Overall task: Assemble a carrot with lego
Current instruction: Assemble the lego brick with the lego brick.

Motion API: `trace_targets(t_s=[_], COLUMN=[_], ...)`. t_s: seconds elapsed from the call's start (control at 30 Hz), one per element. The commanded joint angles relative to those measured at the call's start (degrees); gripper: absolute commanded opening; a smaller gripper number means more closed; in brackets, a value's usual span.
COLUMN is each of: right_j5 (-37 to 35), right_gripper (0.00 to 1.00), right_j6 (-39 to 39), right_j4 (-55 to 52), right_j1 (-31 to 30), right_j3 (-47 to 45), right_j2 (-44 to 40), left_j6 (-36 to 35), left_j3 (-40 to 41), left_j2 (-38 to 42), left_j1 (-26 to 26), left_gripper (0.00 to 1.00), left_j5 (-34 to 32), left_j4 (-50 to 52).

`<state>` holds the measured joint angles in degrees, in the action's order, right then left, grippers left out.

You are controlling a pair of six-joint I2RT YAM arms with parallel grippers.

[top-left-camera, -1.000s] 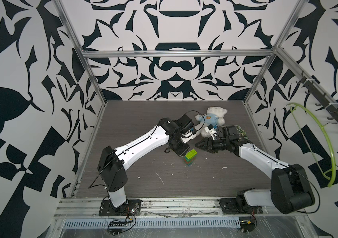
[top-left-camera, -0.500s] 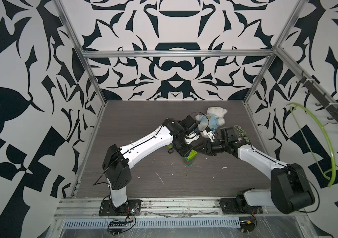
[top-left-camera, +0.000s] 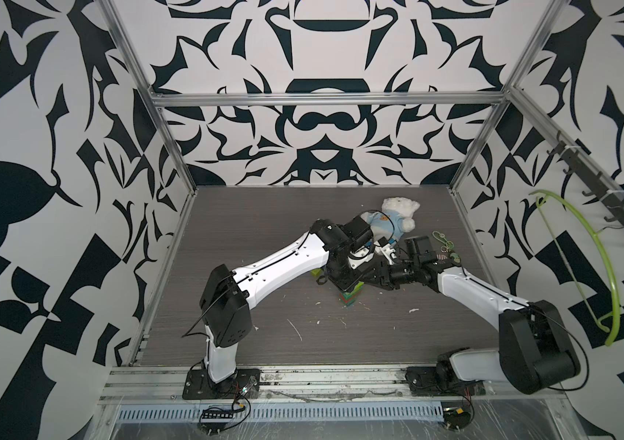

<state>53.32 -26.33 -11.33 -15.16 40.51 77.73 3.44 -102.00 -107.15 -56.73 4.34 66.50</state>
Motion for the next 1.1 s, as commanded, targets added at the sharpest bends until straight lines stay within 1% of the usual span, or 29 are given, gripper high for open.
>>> trace_targets(t_s=[0.0, 0.43, 0.57, 0.63, 1.07], right_j5=[0.1, -0.1, -0.2, -0.2, -0.4], right_gripper=[0.49, 0.48, 0.48, 0.48, 0.47], right_j6=[1.3, 1.5, 1.5, 1.6, 1.8], right_j4=[0.2, 0.1, -0.1, -0.2, -0.5], right_j1=[-0.4, -0.5, -0.5, -0.6, -0.6], right_j3=[-0.1, -0.1, -0.1, -0.1, -0.1], right_j2=[0.2, 0.3, 0.3, 0.3, 0.3], left_j6=[0.8, 0.3, 0.0, -0.2, 0.2], left_j3=[-1.5, -4.0, -4.9, -5.1, -3.7], left_j2=[-1.0, -3.0, -4.0, -4.3, -4.7], left_j1=[-0.3, -0.8, -1.0, -1.0, -1.3], left_gripper=[0.2, 0.21, 0.2, 0.2, 0.2], left_j5=[0.8, -0.5, -2.6, -2.0, -2.3], left_j4=[2.3, 3.3, 4.2, 4.2, 4.3])
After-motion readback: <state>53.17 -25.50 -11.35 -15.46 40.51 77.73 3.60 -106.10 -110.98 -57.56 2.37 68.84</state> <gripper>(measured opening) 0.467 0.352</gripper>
